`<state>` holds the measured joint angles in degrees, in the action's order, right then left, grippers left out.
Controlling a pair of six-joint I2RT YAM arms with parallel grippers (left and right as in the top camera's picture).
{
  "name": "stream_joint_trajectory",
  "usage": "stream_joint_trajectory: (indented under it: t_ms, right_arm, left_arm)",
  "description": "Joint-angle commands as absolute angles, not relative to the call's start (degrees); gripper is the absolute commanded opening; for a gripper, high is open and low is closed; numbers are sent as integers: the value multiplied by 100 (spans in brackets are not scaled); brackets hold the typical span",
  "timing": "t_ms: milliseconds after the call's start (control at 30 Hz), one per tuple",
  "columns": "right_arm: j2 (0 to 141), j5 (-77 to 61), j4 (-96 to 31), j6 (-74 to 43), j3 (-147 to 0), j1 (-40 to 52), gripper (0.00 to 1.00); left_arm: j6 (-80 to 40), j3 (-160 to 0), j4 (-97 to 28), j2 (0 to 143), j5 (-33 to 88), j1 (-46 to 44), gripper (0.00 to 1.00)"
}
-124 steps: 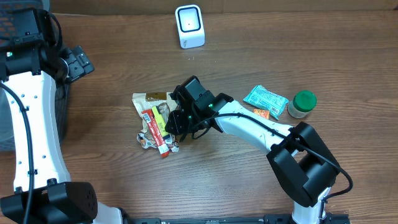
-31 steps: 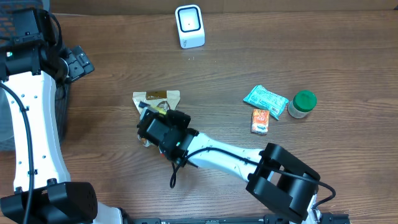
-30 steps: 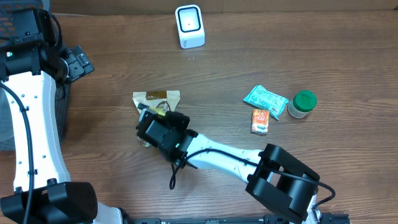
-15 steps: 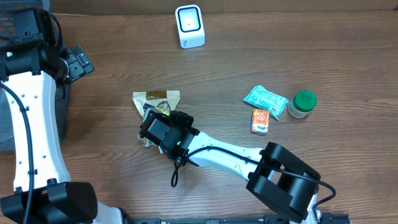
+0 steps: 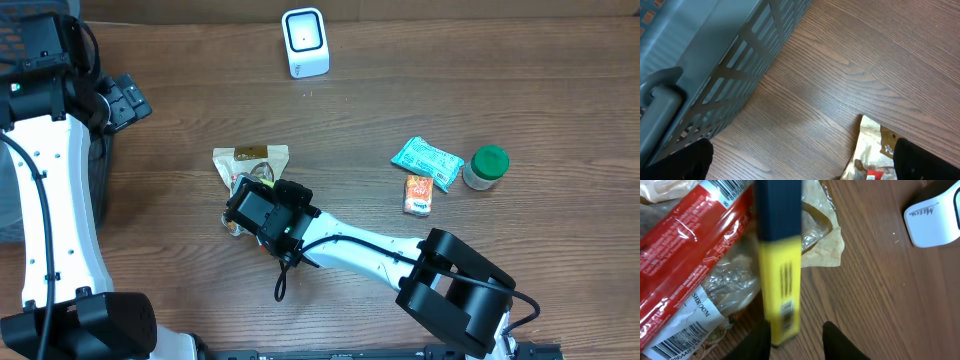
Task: Scan the item barcode
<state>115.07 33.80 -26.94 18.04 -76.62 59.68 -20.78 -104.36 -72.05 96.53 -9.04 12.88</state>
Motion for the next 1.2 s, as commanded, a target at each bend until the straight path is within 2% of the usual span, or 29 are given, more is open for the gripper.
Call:
stream_joint_trajectory:
  t_ms: [0,200,300,400,633,700,867,1167]
  right_arm:
    - [11437,3336,-2670,1680,-7776,5972,38]
    - [10886,3048,-2733,1494,-7776,5902,40]
    - [10516,2051,-2821,1389,-7776,5669,42]
    - [10285,1245,-2923,965,-7776,5262,46]
    - [10256,23,-3315,-198,-7769,3979,49]
    - [10256,-189,-3369,-386,-7734,3592,47]
    - [10372,-744,-3581,-899,-7710,2777,32]
    - [10910,-786,-3922,-1234,-7710,2462,31]
  left_arm:
    - [-2012,-10549,-7196,9548,-954,1295,100]
    - [-2012,-10549,-7196,9548,-954,1295,100]
    - [-2012,-10547,-7196,9548,-954,1295,100]
    - [-2012,-10547,-7196,9548,-954,1295,100]
    - [-2012,-10549,-7199,9548,-954,1295,100]
    - [-2012,-10549,-7196,9548,-954,1295,100]
    - [-2012,-10549,-7196,9548,-954,1295,100]
    - [-2012,-10547,-7196,9548,-954,1295,100]
